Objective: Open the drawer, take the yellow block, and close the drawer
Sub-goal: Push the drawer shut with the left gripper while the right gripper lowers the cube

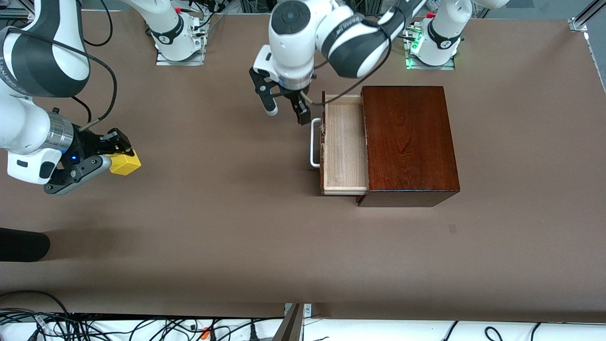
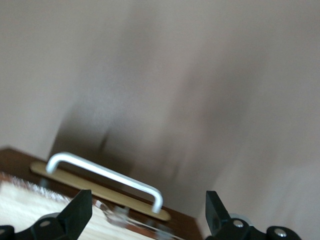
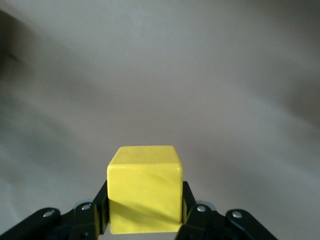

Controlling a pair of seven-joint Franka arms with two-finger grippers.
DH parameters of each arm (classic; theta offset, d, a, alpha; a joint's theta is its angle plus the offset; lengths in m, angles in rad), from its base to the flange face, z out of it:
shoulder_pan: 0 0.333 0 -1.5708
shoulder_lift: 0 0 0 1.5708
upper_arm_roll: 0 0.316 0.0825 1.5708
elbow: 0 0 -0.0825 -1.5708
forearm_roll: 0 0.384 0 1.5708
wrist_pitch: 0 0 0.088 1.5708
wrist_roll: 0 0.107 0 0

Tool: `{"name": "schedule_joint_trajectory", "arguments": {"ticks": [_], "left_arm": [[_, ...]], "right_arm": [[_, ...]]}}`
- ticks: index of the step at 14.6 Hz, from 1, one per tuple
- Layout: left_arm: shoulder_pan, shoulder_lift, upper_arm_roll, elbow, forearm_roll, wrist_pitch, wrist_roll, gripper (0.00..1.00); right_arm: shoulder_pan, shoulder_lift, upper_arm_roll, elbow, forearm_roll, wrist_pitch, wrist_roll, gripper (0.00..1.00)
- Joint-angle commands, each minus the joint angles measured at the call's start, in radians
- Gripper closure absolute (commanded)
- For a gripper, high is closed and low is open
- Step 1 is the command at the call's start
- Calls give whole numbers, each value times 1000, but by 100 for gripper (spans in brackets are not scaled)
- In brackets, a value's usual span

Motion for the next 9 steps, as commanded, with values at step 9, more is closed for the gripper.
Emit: {"name": "schedule_joint_trajectory", "arguments": {"ticks": [9], "left_arm": [[9,111,5,-23,146,61,332,0]], "right_arm": [[-120,-119,188,-398,-92,317,350,59]]}}
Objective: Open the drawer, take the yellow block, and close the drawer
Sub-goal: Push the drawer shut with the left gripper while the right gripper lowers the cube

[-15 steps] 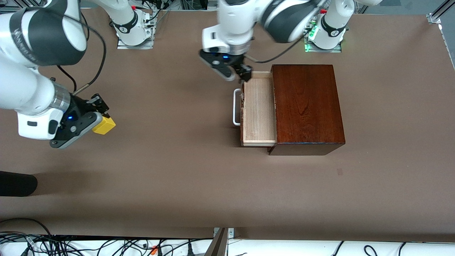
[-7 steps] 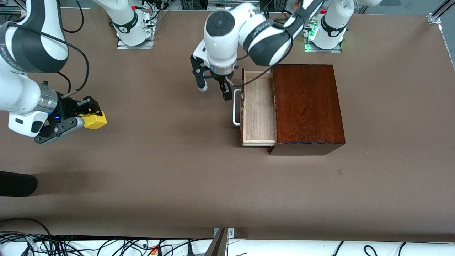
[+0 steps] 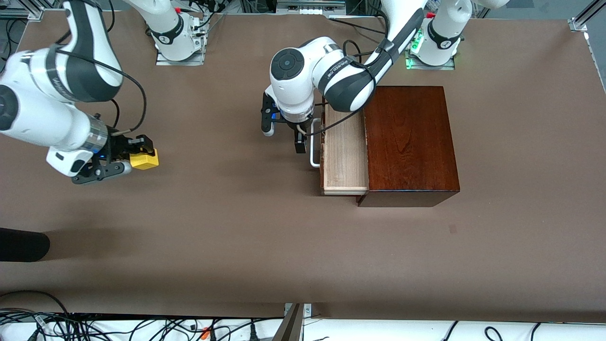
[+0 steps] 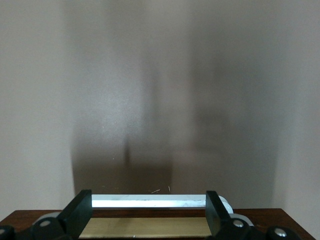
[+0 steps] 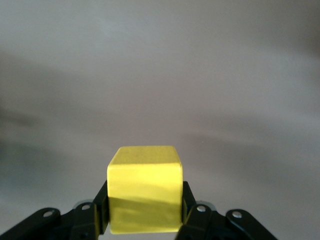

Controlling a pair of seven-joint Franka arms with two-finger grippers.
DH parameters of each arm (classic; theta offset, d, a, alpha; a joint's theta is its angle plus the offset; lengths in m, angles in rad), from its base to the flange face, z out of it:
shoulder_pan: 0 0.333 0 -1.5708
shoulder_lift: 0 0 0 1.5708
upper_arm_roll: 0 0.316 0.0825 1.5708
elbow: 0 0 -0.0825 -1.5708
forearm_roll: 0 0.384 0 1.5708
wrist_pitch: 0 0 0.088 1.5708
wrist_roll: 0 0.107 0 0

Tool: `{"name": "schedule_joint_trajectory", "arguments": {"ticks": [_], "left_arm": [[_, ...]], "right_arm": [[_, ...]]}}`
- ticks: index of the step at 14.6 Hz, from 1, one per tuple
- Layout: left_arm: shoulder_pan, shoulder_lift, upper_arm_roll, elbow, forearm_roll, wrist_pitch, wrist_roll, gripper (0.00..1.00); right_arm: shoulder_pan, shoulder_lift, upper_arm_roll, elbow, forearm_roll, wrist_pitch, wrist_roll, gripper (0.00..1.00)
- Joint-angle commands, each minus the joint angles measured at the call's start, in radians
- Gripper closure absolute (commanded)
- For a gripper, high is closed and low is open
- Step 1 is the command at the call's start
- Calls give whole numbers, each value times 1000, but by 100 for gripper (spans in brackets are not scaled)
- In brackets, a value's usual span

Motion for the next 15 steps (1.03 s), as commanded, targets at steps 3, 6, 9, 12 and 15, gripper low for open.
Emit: {"name": "schedule_joint_trajectory", "arguments": {"ticks": [3,6,9,12,15], "left_arm": [[3,-23,-2,-68,63,-11,13,0],[3,-43,-4,-89,62,-34,-26,0],[-5,-49,-5,-89,63,-60,-69,0],[4,-50,-4,-97,78,-76,-54,0],[3,-49,-14,-100,112,-67,-45,0]], "right_arm": [[-28,-4,27,-75,-24,92,45,60],[-33,24,29,-75,-68,108,45,60],[-33,53,29,-81,-70,118,47,67],[-33,91,29,-90,-68,138,56,68],[-31,137,29,-90,-68,184,55,68]]}}
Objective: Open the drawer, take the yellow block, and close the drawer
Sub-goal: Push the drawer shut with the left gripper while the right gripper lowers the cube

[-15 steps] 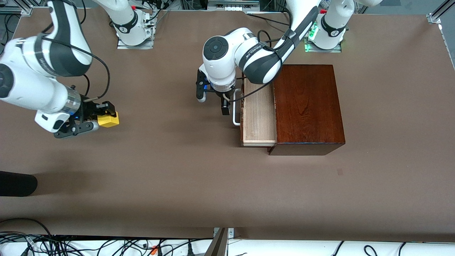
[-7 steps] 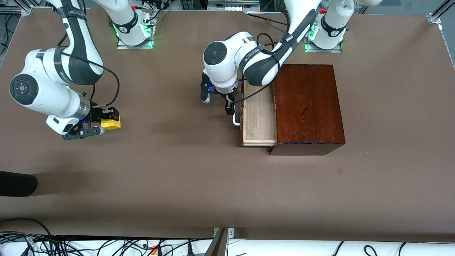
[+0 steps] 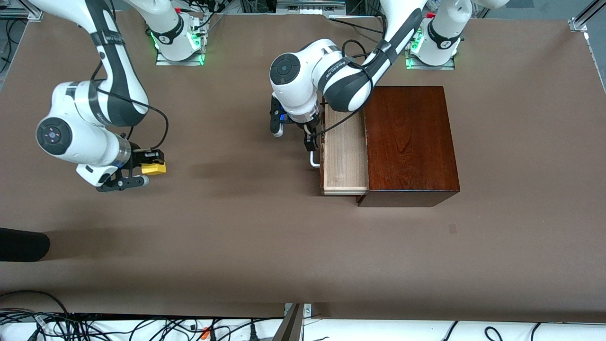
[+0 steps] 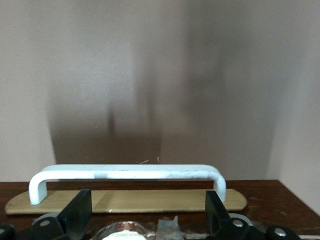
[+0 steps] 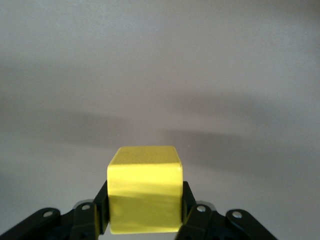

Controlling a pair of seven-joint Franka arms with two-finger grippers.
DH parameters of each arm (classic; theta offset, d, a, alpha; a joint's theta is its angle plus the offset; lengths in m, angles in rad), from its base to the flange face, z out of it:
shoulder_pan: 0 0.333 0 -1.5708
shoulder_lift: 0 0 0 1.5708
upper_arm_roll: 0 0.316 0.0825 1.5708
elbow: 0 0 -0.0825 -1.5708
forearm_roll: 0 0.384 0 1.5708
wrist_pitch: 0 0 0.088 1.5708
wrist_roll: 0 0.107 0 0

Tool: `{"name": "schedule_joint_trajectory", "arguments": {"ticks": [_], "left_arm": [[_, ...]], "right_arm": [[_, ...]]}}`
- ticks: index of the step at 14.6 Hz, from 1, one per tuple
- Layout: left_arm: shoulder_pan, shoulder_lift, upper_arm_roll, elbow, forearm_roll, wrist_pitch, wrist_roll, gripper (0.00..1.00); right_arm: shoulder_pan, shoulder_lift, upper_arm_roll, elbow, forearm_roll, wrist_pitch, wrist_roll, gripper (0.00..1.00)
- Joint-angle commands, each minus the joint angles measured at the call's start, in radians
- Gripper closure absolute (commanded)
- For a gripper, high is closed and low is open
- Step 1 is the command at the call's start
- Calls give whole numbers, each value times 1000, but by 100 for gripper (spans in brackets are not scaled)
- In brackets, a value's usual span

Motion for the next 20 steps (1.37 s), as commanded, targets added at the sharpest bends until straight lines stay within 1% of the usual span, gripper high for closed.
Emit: {"name": "schedule_joint_trajectory", "arguments": {"ticks": [1,5,8,13,16,19,20], "left_arm": [[4,-33,-10,-41,33,12,27,0],[8,-31,-10,-43,33,18,89,0],[36,-33,-10,-50,33,15,103,0],[56,-38,-6,-53,35,-17,103,0],[71,-51,-1,-53,35,-57,103,0],[97,-74,-1,-58,35,-89,106,0],[103,-79,-1,-64,36,-92,118,0]], "right_arm": [[-19,36,22,-7,-16,50,18,67],[-19,99,25,-7,-16,129,28,65],[-19,114,27,-13,-13,146,55,63],[-19,76,38,-154,-12,287,94,63],[-18,69,39,-200,-10,328,97,63],[-19,69,39,-251,-10,400,97,63],[-19,69,41,-260,-10,414,94,62]]}}
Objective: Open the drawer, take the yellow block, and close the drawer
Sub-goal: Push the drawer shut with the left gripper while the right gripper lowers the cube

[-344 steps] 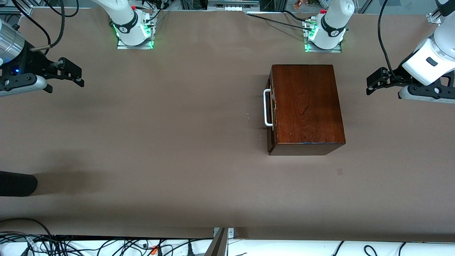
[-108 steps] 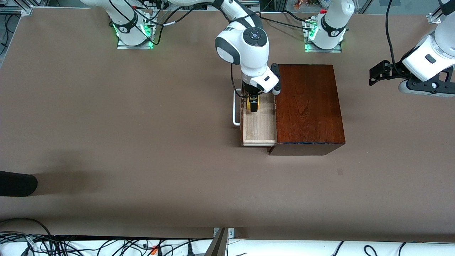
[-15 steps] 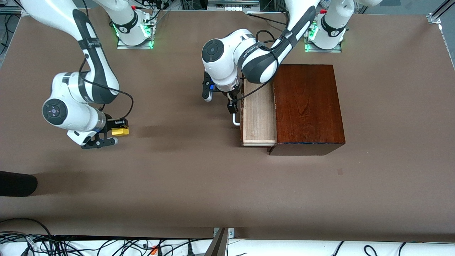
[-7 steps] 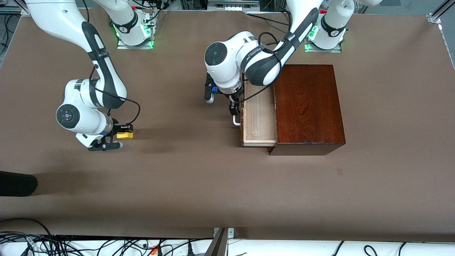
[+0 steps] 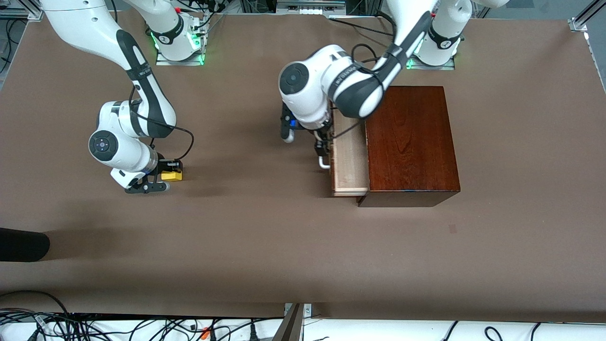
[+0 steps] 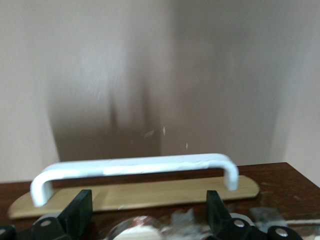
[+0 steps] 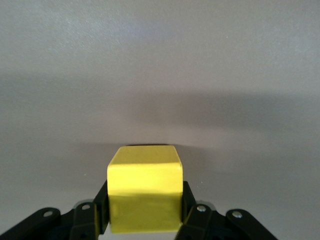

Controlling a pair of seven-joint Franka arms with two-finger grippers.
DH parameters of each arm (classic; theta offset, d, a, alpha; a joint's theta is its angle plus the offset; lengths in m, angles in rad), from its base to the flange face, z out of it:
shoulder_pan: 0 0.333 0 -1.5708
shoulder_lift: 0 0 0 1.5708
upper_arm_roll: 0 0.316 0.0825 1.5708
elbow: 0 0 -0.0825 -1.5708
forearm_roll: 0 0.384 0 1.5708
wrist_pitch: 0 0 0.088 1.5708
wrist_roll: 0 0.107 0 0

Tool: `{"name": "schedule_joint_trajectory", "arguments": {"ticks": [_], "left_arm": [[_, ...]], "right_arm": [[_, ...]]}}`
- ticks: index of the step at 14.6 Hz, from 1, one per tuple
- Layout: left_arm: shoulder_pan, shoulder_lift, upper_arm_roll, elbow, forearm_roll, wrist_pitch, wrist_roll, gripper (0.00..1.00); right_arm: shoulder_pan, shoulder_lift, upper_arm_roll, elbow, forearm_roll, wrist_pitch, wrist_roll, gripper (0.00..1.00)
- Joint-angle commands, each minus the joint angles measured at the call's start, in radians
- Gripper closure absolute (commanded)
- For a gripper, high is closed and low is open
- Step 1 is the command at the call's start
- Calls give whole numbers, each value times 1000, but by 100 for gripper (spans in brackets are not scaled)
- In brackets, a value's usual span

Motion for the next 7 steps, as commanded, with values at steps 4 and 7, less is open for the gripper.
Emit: {"name": "schedule_joint_trajectory", "arguments": {"ticks": [4,7], "left_arm": [[62,-84,3,-85,30,-23,77,0],[83,-84,3,-110,30,-20,85,0]], "right_arm": [[-19,-43,20,-60,-10,45,14,46],[-19,-53,21,-55,-10,42,13,0]]}}
